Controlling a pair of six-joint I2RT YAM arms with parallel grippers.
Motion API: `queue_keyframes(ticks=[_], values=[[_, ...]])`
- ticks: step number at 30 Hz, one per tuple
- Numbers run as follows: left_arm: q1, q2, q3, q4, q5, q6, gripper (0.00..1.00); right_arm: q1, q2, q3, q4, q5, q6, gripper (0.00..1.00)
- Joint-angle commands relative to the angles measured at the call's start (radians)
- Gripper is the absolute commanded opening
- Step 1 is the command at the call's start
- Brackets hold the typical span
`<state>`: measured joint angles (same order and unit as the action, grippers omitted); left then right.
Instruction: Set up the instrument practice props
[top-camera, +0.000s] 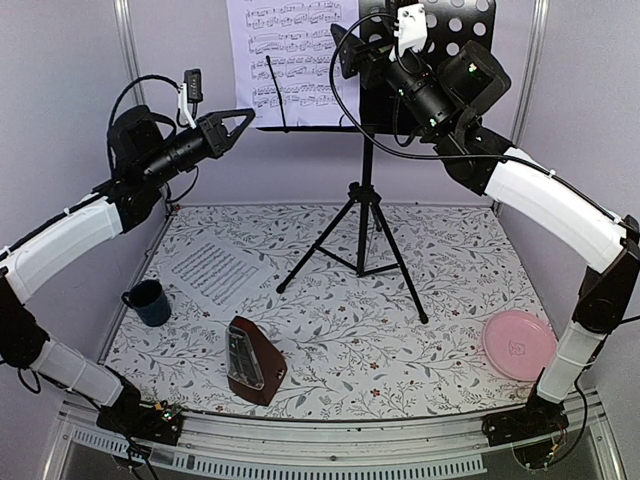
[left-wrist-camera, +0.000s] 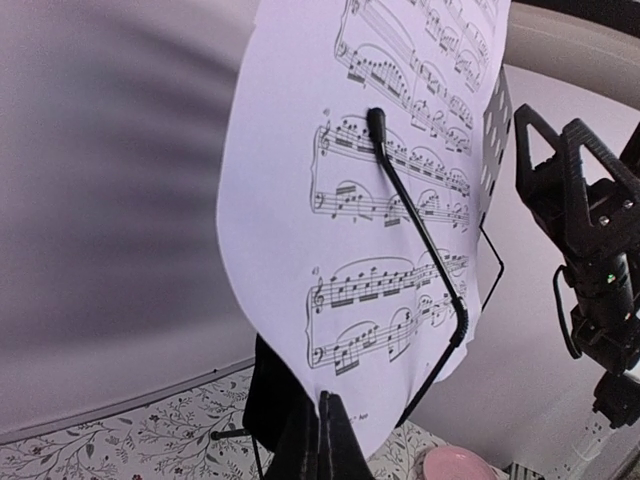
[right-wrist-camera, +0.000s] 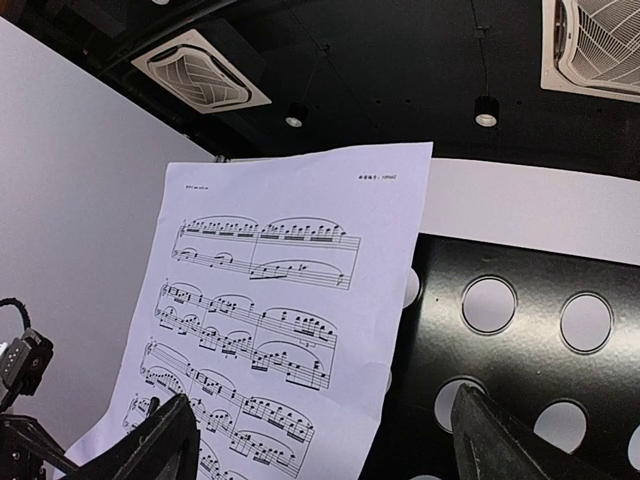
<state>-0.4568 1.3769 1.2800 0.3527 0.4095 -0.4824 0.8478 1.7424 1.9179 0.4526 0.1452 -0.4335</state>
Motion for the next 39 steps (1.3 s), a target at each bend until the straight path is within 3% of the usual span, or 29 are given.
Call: queue_keyframes(ticks=[1,15,23,31,39], values=[[-0.024,0.008,0.003,-0.011,-0.006,0.022,0.00,-0.006,-0.035,-0.013,0.008,-0.004,0.012,0.89],[-0.026,-0.012,0.015,-0.078,-0.036,0.090,0.00,-0.006,-0.097,-0.106,0.001,-0.004,0.051,0.87],[-0.026,0.003,0.046,-0.086,-0.026,0.105,0.00,-0.006,-0.204,-0.236,-0.150,-0.036,0.317,0.77],[-0.026,0.014,0.069,-0.088,-0.019,0.108,0.00,-0.007,-0.219,-0.268,-0.182,-0.059,0.417,0.70],[-0.027,0.004,0.079,-0.103,-0.022,0.118,0.00,-0.017,-0.243,-0.310,-0.231,-0.030,0.582,0.69]])
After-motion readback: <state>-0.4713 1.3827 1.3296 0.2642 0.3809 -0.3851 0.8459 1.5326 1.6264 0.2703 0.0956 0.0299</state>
